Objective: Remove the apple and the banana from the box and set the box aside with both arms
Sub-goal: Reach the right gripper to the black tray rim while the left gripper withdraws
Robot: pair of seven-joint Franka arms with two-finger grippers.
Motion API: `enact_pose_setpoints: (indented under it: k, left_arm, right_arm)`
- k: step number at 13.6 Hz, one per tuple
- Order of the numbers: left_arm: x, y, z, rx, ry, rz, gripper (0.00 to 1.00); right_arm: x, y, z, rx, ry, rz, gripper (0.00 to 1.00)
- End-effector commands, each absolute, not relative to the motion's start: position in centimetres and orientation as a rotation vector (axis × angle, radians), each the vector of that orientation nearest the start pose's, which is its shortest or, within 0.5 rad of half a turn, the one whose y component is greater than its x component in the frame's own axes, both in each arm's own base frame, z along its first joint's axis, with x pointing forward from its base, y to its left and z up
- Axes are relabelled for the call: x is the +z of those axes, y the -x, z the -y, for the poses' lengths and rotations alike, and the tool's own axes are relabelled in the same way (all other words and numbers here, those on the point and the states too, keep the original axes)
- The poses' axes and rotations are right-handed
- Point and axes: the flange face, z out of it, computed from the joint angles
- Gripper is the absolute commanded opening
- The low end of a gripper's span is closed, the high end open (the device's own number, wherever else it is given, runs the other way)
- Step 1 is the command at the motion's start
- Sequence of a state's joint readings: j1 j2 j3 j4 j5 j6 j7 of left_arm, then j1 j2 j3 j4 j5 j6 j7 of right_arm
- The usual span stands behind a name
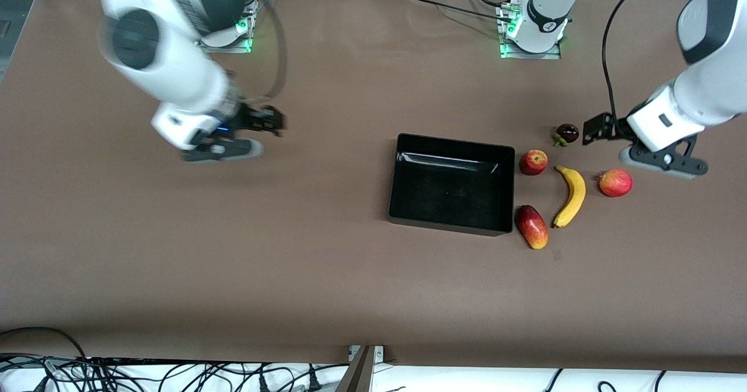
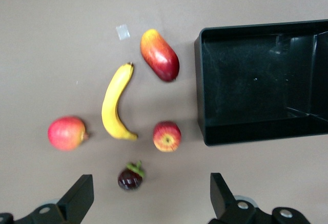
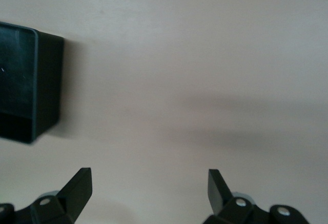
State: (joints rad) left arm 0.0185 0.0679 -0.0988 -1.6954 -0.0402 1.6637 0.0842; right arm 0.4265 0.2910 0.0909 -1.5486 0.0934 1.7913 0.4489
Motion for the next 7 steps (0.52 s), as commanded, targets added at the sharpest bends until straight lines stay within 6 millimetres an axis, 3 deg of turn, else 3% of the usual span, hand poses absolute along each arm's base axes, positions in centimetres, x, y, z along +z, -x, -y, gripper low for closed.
enact_pose_setpoints:
  k: [1, 2, 4, 5, 7]
  left_arm:
    - [57.5, -56.8, 4.9, 0.163, 3.174, -0.188, 1.0]
    - [58.7, -56.5, 5.3, 0.141, 3.167, -0.191, 1.0]
    - [59.7, -55.7, 5.2, 0.105, 3.168, -0.123, 1.0]
    - [59.3, -55.2, 5.1, 0.122, 3.167, -0.082, 1.0]
    - [59.1, -54.9, 5.1, 0.062, 3.17, -0.058, 1.0]
  right_arm:
    - [40.9, -55.4, -39.5, 0.126, 3.049, -0.112, 1.0]
    - [38.3, -54.3, -42.7, 0.106, 3.045, -0.18, 1.0]
    - [32.7, -52.9, -46.9, 0.061, 3.037, -0.27, 1.0]
    - [31.1, -52.3, -49.2, 0.027, 3.027, -0.28, 1.0]
    - [29.9, -52.2, -51.8, 0.019, 3.003, -0.373, 1.0]
